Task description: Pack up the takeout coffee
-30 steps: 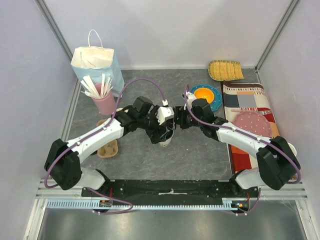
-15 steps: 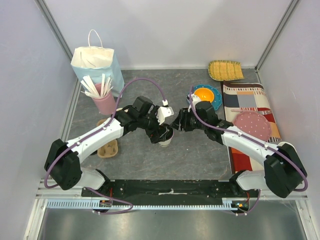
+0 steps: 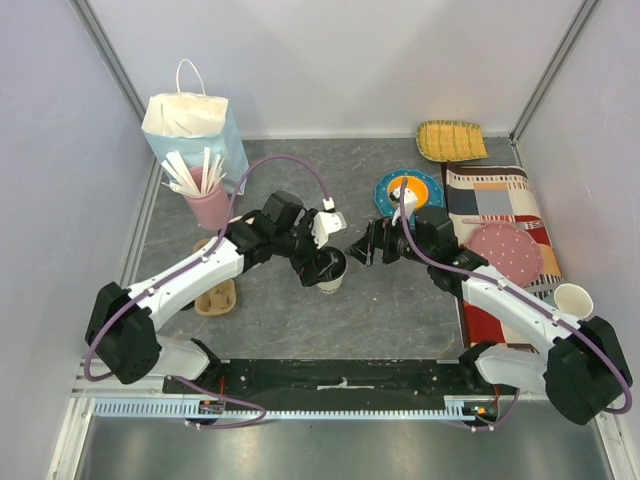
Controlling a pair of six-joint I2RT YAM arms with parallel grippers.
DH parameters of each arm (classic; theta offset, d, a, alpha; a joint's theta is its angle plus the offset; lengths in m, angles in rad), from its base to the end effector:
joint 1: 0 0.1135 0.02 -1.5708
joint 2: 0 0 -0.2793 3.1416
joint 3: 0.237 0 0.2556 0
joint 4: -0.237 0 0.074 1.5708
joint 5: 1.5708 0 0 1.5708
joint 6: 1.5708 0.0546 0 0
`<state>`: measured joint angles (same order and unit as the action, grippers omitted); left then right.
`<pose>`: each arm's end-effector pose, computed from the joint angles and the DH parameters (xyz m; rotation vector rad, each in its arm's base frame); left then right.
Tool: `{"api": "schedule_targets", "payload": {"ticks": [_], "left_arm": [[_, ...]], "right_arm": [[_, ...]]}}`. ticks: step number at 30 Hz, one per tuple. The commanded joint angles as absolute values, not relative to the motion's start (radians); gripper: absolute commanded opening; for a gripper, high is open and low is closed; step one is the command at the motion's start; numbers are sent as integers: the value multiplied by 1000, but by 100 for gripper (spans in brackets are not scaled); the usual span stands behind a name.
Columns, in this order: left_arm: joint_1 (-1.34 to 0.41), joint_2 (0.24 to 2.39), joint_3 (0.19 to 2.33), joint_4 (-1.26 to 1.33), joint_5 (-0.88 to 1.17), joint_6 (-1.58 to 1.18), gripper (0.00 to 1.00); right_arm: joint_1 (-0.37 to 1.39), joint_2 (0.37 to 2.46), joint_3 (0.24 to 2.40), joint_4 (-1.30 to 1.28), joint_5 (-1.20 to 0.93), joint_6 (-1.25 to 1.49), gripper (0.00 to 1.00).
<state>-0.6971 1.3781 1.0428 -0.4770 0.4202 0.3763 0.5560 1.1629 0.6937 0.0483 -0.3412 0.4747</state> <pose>0.2204 -0.2136 0.2726 1.3909 1.9422 -0.6526 0.2218 0.1593 0.2598 -0.3189 2.0848 0.9836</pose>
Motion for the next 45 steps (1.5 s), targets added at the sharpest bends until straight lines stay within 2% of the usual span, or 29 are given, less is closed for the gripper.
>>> {"api": "schedule_targets", "payload": {"ticks": [1,7,11,14,22,32,37,40,45], "left_arm": [[-698,1335,1088,-471,434,405,100],[-606,1279,1080,-497,449,425,100],[-493,1238,1039,-492,610,413,100],[-476,1203,970,-447,679,381,100],[-430,1103,735,-286,710,416,100],[-469,1054,483,92,813,376,100],[-541,1094,472,228,706,319,100],[-551,1120,462,297,648,186,100],[-560,1179,402,382,699,113,100]], "right_arm": [[531,1181,712,117,-408,345,98],[529,1249,756,167,-495,353,98],[529,1233,767,205,-558,236,98],[517,1256,785,202,-610,207,98],[486,1310,776,241,-623,253,98],[483,1339,747,325,-542,362,96],[485,1325,701,383,-468,452,95],[491,1307,674,396,-414,480,95],[508,1308,644,435,-353,509,95]]}}
